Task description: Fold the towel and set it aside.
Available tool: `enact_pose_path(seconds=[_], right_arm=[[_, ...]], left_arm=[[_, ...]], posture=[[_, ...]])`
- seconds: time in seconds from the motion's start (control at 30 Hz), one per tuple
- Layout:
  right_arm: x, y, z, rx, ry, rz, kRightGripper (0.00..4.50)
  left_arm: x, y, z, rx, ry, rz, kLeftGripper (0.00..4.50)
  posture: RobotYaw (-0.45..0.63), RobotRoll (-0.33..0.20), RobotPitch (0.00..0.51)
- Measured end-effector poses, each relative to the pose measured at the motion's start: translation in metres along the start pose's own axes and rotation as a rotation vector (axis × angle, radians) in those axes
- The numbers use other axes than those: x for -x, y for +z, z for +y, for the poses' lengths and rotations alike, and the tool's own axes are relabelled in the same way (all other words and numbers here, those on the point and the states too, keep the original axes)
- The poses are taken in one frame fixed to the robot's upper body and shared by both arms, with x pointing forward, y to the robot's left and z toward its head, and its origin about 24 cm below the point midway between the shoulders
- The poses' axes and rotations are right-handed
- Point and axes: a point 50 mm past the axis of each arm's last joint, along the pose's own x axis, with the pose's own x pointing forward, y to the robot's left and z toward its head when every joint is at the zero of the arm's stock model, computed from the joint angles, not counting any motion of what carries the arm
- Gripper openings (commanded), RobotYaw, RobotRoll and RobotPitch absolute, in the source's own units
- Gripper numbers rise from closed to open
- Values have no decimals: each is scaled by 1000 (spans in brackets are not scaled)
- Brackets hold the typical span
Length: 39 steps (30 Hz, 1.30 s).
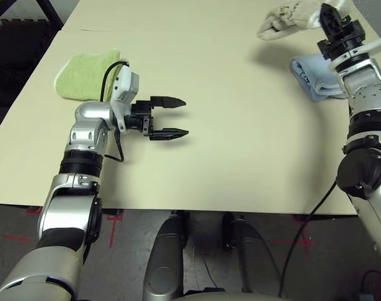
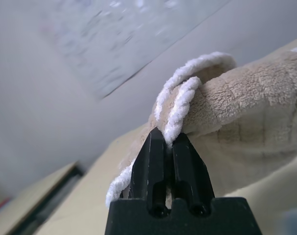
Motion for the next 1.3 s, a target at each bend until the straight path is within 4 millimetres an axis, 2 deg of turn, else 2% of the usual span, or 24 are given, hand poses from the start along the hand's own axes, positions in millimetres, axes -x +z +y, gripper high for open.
enact_pose_path(seconds=[0.27,0.6,0.77,1.1,1.3], right_arm=[[8,5,-18,110,-125,-46,33],[9,4,-19,120,-132,-44,33],[7,4,-17,119,-114,-40,33],[0,12,-8,117,-68,-41,33],[-5,17,-3,119,-51,-51,33]], left_arm=[[0,0,0,0,-1,1,4500],[-1,-1,-2,8,0,2,4500],[-5,-2,1,15,64,-30,4500],[0,7,9,14,204,-91,4500],[-3,27,21,-33,282,-138,4500]], posture=[[51,0,226],[44,0,237],[36,0,269],[41,0,342],[51,0,377]])
